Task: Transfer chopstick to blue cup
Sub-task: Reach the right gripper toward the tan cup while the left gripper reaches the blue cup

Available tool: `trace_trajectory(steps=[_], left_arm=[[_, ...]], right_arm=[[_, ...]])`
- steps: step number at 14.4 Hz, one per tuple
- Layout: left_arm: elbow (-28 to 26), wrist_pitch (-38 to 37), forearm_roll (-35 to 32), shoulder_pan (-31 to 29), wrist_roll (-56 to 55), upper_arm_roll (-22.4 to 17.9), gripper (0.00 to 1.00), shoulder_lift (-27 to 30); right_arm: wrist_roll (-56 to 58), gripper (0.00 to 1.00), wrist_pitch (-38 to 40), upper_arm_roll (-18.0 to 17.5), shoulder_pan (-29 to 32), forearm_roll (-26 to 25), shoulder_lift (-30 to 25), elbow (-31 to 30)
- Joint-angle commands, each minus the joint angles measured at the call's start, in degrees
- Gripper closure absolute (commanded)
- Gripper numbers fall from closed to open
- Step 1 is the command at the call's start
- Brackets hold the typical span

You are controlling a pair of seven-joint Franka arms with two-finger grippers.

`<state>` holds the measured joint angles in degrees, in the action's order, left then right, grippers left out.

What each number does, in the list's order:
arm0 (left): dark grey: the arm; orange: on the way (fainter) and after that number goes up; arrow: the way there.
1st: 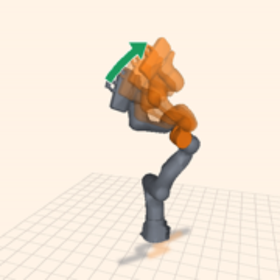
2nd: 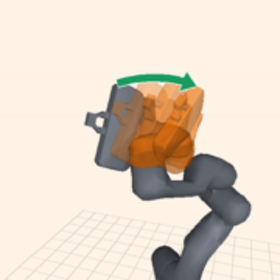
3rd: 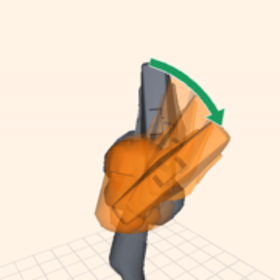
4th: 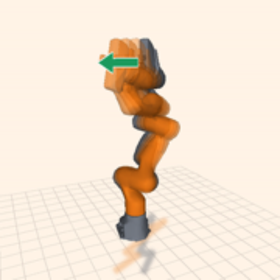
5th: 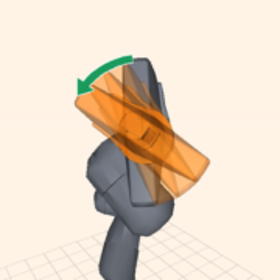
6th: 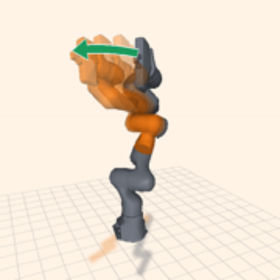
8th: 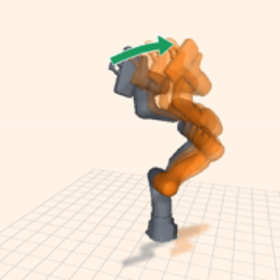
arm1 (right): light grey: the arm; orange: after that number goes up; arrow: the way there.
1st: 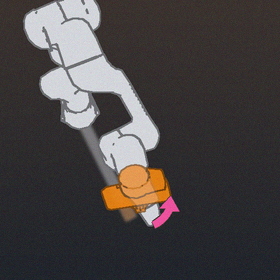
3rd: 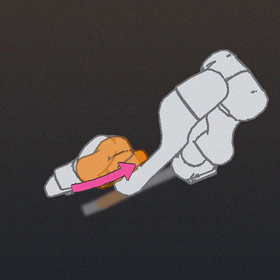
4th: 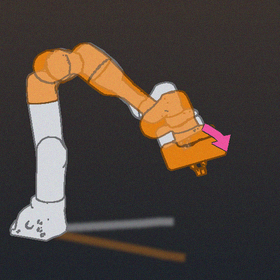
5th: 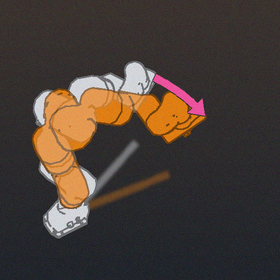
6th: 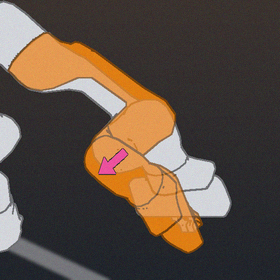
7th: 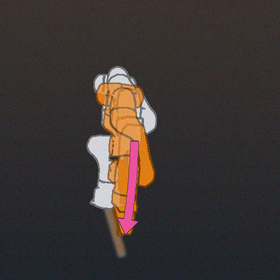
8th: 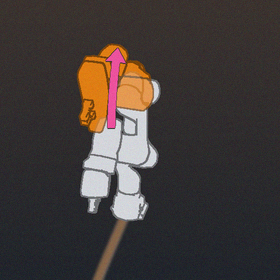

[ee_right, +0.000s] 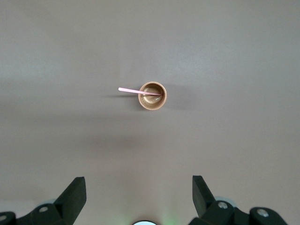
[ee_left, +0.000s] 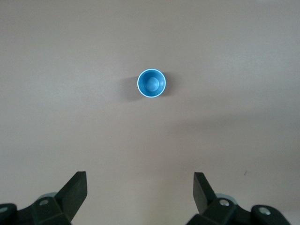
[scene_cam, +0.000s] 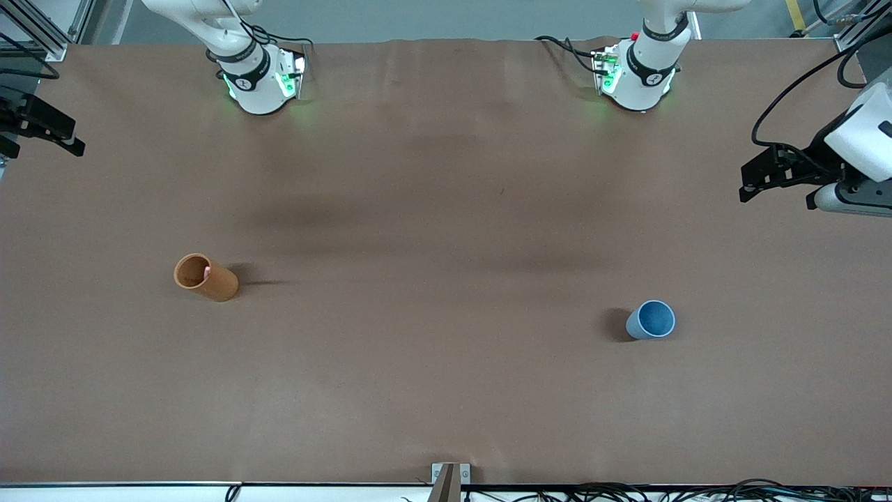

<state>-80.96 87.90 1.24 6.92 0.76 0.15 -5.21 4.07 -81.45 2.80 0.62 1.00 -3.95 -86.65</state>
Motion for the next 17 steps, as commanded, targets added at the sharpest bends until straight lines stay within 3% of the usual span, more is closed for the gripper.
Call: trace_trajectory(steps=[1,8,10,13,17], left_arm=[[0.62,-0.98,0.61,-0.94,0.73,0.82,0.0,0.38],[0.54,-0.54,0.61,-1.12,0.47,0.74,0.0,-0.23],[0.45,0.33,1.31,-2.6,0.82,0.3,0.0,-3.56],[-1.22,8.92,2.1,-4.46,1.87,0.38,0.0,-10.85],[-3.67,22.45,1.84,-4.02,1.88,0.3,0.0,-21.92]], right_arm=[[0.68,0.0,-0.02,-0.25,0.43,0.58,-0.35,-0.27],[0.76,0.0,0.16,-0.25,0.52,0.58,-0.35,-0.27],[0.24,0.0,0.16,-0.25,0.35,0.58,-0.35,-0.36],[-0.46,0.03,-0.72,-0.43,-0.97,-0.11,0.34,-1.23],[-5.64,0.03,-7.47,-0.43,-4.65,-0.29,2.8,-5.36]])
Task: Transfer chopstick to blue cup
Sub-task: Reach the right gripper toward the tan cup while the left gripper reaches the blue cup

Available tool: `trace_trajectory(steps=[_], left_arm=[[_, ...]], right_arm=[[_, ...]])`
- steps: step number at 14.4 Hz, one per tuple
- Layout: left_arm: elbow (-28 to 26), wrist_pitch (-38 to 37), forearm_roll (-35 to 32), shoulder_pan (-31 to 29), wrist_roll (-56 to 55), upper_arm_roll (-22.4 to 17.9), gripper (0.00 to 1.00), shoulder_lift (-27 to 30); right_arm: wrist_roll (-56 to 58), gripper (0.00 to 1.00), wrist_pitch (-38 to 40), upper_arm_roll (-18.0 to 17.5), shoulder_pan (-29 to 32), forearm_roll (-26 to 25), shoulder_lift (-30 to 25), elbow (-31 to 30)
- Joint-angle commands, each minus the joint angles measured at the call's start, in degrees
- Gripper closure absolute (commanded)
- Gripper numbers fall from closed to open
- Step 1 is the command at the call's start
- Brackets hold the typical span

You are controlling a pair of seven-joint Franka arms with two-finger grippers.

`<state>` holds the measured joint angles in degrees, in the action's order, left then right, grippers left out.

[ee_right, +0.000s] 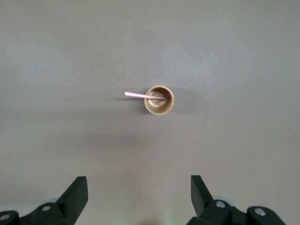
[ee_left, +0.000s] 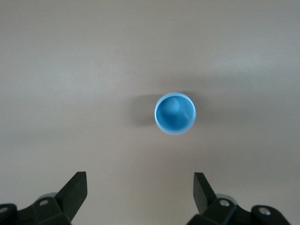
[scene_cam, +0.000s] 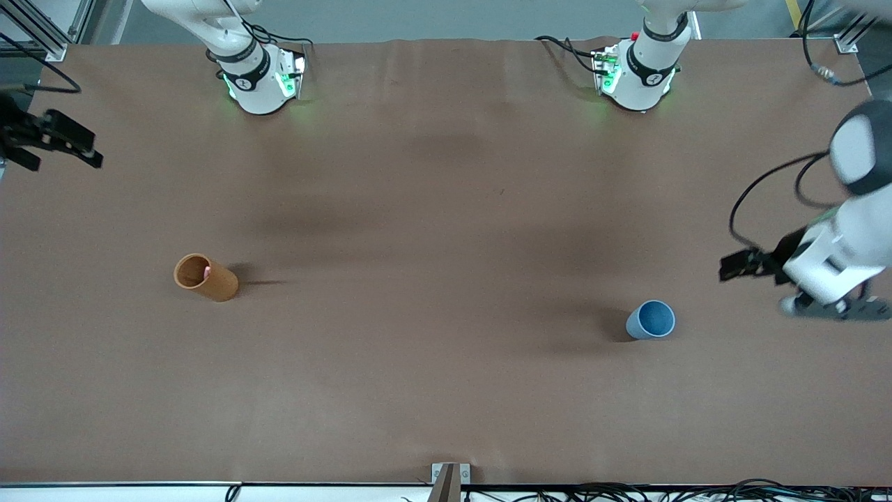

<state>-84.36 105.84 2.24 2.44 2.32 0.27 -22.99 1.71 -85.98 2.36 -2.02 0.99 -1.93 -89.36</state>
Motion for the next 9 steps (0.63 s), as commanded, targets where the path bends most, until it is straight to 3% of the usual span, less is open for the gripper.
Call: trace_trajectory(steps=[1,5,9], left_arm=[[-1.85,8.64,0.84,0.9,-0.38,0.34,0.0,-6.0],[-7.3,19.65,0.84,1.61,-0.73,0.78,0.0,-10.4],[-11.8,22.92,0.75,1.96,-0.56,0.87,0.0,-10.14]], right_arm=[[-4.86,0.03,-4.35,0.01,-3.07,-0.38,1.74,-3.45],[-11.8,0.03,-7.35,0.01,-7.9,-4.67,8.06,-3.54],[-13.13,0.06,-10.33,0.01,-8.97,-8.45,14.21,-3.63]])
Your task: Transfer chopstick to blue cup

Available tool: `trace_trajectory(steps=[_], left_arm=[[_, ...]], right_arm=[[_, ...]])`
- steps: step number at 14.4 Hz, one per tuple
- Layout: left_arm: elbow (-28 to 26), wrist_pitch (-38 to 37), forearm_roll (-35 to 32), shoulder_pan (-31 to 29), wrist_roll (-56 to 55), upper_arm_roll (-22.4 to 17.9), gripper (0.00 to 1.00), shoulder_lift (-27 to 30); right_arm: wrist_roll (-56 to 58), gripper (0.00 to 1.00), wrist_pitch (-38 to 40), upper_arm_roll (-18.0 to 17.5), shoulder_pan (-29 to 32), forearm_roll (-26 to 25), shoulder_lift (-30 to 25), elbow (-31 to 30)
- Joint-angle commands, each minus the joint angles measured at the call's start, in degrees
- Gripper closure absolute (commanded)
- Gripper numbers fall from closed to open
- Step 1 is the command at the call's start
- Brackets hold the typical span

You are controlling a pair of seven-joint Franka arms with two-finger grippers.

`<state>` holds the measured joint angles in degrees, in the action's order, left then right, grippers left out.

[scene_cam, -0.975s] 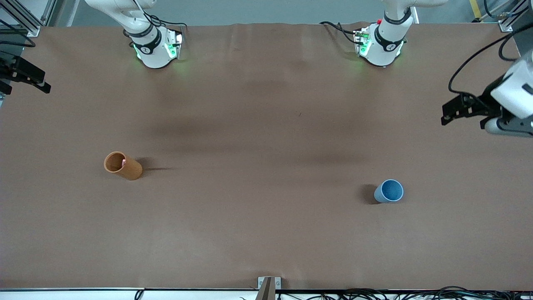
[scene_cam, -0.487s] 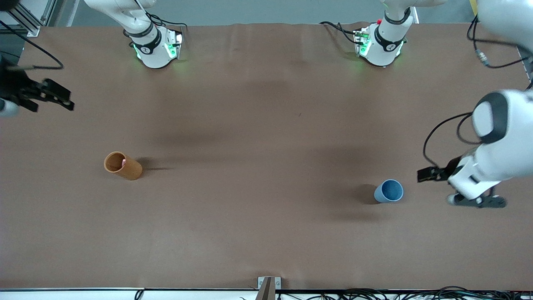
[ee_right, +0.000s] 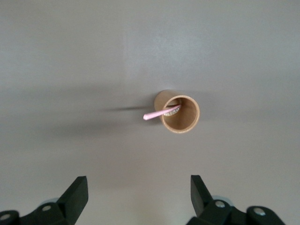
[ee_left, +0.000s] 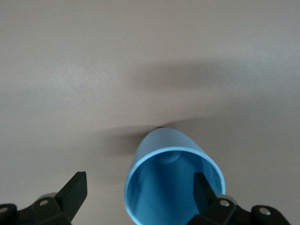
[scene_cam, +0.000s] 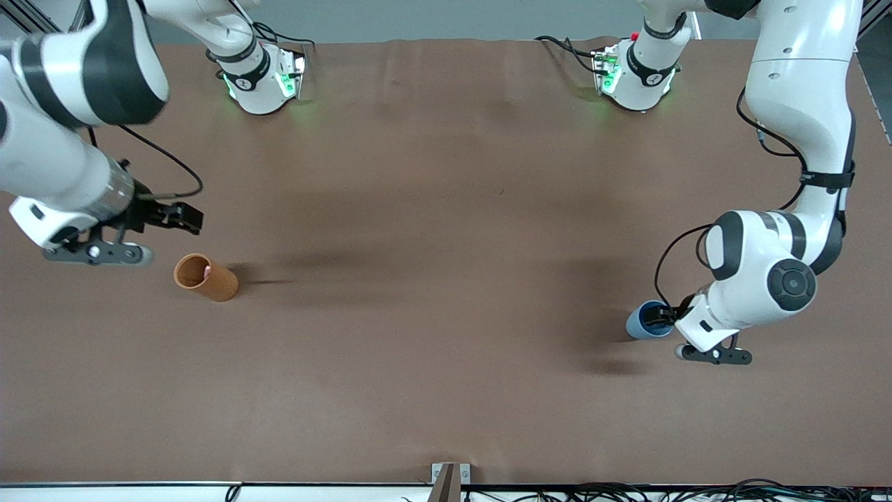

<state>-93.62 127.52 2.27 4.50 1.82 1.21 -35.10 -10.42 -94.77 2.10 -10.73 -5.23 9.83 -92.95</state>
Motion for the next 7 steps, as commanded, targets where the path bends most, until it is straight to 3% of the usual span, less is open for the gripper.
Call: trace_trajectory(steps=[1,2,3,4,7], left_arm=[[-2.71,1.77,0.81,0.07,-0.15,-0.07,0.07,1.53],[-2.88,2.47,0.81,0.16,-0.24,-0.07,0.35,1.44],[-2.8,2.56,0.81,-0.19,-0.24,-0.07,0.74,1.26],[-2.8,2.56,0.72,-0.19,-0.24,-0.07,0.89,1.17],[-2.71,2.74,0.37,0.16,-0.15,-0.24,1.0,1.17]], right_arm=[[-1.09,0.07,-2.69,0.36,-0.17,-2.85,4.13,-0.3],[-1.18,0.07,-3.57,0.36,-0.08,-3.64,5.1,-0.3],[-1.18,0.08,-3.84,0.36,-0.26,-4.08,5.63,-0.3],[-1.18,0.11,-4.02,0.36,-0.26,-4.34,6.68,-0.3],[-1.18,0.17,-6.3,0.28,-0.26,-6.37,10.38,-0.39]])
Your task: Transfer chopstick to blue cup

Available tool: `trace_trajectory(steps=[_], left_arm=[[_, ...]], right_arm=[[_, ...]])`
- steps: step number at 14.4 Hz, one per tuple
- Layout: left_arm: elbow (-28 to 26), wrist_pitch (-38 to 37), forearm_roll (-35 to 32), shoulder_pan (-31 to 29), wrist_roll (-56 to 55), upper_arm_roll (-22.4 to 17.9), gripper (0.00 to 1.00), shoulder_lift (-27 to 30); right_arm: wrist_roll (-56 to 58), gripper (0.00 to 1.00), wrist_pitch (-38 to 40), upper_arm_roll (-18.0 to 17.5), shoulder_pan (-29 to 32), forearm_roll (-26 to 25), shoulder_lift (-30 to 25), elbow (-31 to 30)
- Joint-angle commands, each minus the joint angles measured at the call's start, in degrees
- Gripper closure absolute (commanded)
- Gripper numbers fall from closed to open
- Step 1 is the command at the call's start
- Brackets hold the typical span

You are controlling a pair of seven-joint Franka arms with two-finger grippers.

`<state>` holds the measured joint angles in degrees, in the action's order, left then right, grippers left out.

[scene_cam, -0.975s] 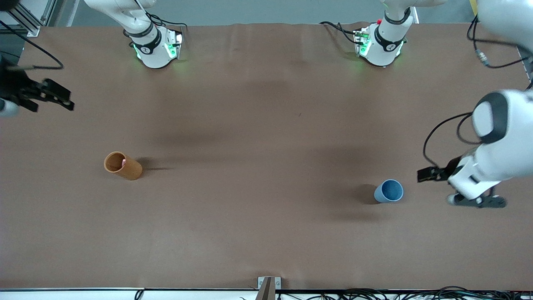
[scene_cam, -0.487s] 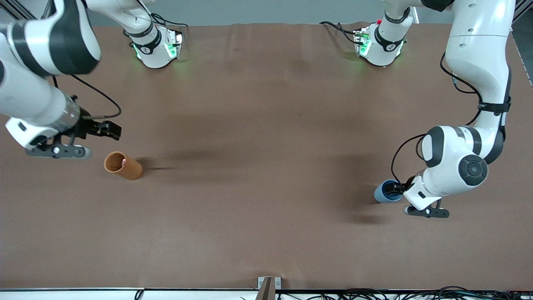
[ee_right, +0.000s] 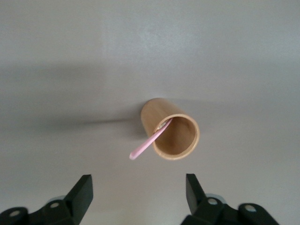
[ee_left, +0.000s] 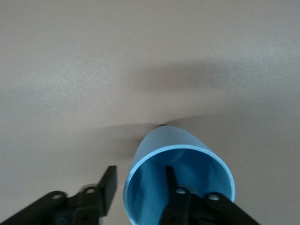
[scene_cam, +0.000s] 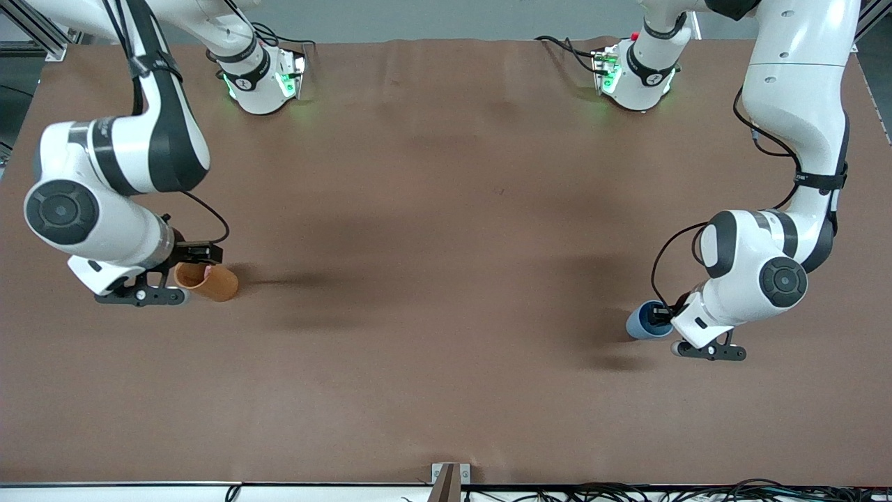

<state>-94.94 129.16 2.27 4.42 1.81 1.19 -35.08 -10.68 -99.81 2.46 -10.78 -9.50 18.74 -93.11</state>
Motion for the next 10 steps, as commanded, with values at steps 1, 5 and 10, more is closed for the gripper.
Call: trace_trajectory(steps=[1,5,10], left_arm=[[-1.39,1.09,0.37,0.15,-0.06,-0.13,1.0,1.16],[-0.86,-0.31,0.89,0.76,-4.07,0.22,1.0,4.22],[-0.77,-5.33,0.37,11.72,-35.23,6.1,1.0,7.66]], right_arm=[[-1.71,0.19,-1.35,0.0,-0.55,-2.19,1.74,-0.23],[-3.04,0.33,-3.98,0.0,-1.26,-3.42,2.88,-2.25],[-3.12,0.58,-6.54,0.0,-0.91,-6.23,2.88,-5.51]])
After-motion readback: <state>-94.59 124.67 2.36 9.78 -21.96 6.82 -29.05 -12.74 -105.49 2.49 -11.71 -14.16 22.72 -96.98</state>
